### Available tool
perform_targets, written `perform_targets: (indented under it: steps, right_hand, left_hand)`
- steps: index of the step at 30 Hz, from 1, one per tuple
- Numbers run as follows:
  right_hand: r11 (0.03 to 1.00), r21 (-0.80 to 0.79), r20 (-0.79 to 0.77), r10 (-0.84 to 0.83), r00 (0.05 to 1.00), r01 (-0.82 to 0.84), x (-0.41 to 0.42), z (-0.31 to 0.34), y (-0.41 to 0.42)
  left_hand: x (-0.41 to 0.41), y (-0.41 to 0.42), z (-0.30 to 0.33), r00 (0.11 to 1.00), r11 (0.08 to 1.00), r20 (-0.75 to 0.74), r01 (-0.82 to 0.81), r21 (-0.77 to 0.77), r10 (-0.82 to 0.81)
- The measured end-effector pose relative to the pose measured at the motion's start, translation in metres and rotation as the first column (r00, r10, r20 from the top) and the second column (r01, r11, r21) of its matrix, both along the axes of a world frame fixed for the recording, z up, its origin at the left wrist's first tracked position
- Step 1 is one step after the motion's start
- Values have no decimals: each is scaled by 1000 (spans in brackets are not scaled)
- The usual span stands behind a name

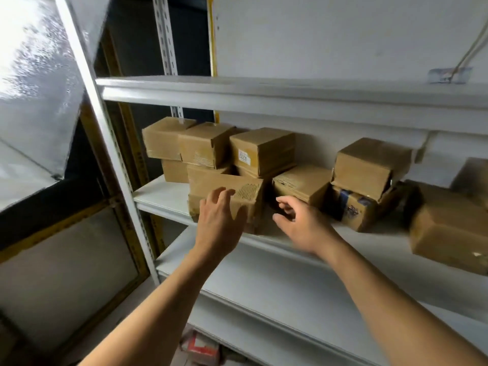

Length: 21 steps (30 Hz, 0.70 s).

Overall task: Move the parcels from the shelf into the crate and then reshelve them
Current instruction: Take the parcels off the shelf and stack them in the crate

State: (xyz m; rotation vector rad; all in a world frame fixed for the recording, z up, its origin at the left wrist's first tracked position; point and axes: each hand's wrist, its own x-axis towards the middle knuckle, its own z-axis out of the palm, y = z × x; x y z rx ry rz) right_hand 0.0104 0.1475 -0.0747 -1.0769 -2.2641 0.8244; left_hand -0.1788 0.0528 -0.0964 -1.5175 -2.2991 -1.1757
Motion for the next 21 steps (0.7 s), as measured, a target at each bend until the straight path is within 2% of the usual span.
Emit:
perform_targets:
  steps: [3,5,8,11,16,18,21]
  right_hand:
    - [996,-83,-6,12,1000,-12,-47,-8,10]
    - [982,-186,-43,-14,999,5,-72,-16,17]
    - [952,-304,-66,-58,996,35,-95,-34,24]
    - [941,-339,-114,-57,992,15,-102,-49,25]
    - [931,-364,-203,-64,977,-15,-92,-59,24]
    - [929,-368,-305,-85,948,-35,-81,-59,16]
    - [906,-419,-503,-181,845,-55,-59,-56,4]
  left_hand:
    - [-45,4,-3,995,995,8,-99,-14,99]
    - [-71,9,-7,987,990,82,-136,-46,139]
    - [-93,18,-12,943,996,320,-78,-49,90]
    - [-95,21,-19,857,999,515,32,-22,-16]
    - [-81,15,-26,835,996,545,34,84,-74]
    - [-70,9,-28,839,990,536,18,142,-92]
    - [-39,-6,-22,807,968,576,-17,249,-134]
